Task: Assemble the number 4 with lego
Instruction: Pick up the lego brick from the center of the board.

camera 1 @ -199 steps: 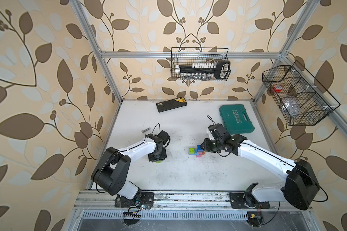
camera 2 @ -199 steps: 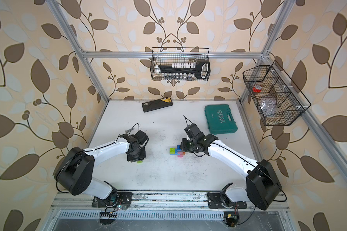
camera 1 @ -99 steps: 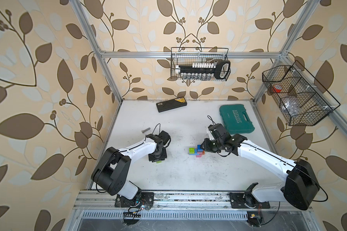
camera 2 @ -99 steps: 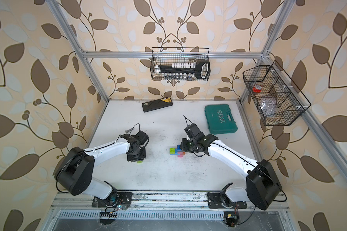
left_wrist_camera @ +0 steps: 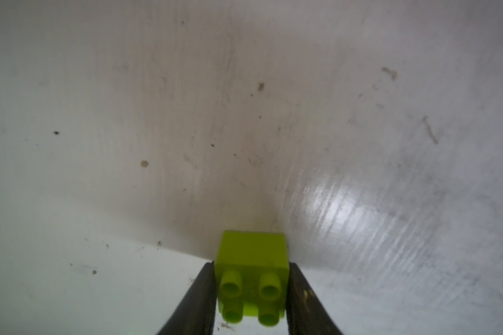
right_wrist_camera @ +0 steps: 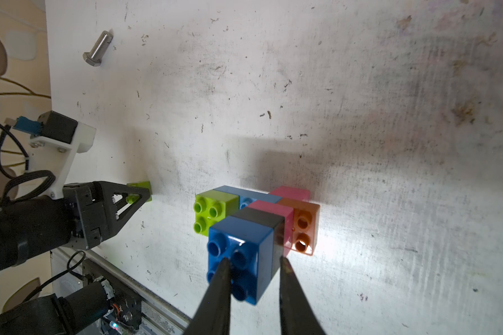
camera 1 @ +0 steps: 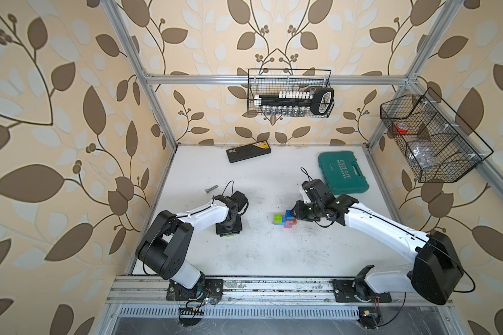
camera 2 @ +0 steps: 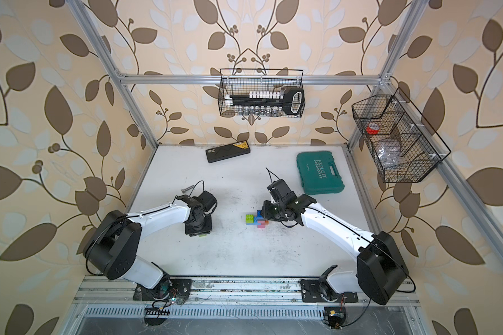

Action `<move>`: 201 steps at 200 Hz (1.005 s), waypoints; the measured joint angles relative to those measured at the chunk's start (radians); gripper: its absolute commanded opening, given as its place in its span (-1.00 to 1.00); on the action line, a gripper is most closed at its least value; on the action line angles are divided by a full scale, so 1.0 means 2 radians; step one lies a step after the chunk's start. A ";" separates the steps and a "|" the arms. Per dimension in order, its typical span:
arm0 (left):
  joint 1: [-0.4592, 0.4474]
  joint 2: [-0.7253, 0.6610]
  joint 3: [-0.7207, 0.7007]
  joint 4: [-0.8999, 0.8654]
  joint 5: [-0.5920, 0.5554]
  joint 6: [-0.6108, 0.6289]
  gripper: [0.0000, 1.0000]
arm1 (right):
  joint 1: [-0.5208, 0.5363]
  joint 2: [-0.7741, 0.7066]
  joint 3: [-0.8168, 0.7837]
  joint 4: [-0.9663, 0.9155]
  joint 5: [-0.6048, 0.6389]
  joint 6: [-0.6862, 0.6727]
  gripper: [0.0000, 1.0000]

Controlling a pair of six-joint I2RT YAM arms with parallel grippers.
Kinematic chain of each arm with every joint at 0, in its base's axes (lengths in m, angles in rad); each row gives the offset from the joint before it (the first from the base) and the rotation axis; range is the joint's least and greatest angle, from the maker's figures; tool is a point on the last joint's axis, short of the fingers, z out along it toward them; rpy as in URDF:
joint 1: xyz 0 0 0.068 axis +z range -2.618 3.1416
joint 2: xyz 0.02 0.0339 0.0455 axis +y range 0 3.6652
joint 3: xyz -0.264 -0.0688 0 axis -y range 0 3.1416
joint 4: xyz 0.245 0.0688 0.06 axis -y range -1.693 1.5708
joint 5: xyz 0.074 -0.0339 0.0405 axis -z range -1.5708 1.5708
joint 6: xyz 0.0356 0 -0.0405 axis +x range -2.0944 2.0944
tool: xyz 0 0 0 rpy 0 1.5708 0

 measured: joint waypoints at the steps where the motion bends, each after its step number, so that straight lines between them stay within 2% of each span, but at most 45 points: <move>1: 0.000 0.000 0.000 0.000 0.000 0.000 -0.19 | 0.000 0.000 0.000 0.000 0.000 0.000 -0.52; 79: -0.005 -0.002 0.000 -0.001 -0.002 0.000 -0.12 | 0.000 0.000 0.000 0.000 0.000 0.000 -0.52; 137: -0.005 -0.008 0.000 -0.001 -0.003 0.000 -0.19 | 0.000 0.000 0.000 0.000 0.000 -0.001 -0.52; 163: -0.005 -0.008 0.000 -0.001 -0.003 -0.001 -0.30 | 0.000 0.000 0.000 0.000 0.000 -0.003 -0.52; 201: -0.005 -0.009 0.000 -0.001 -0.003 -0.001 -0.63 | 0.000 0.000 0.000 0.000 0.000 -0.004 -0.52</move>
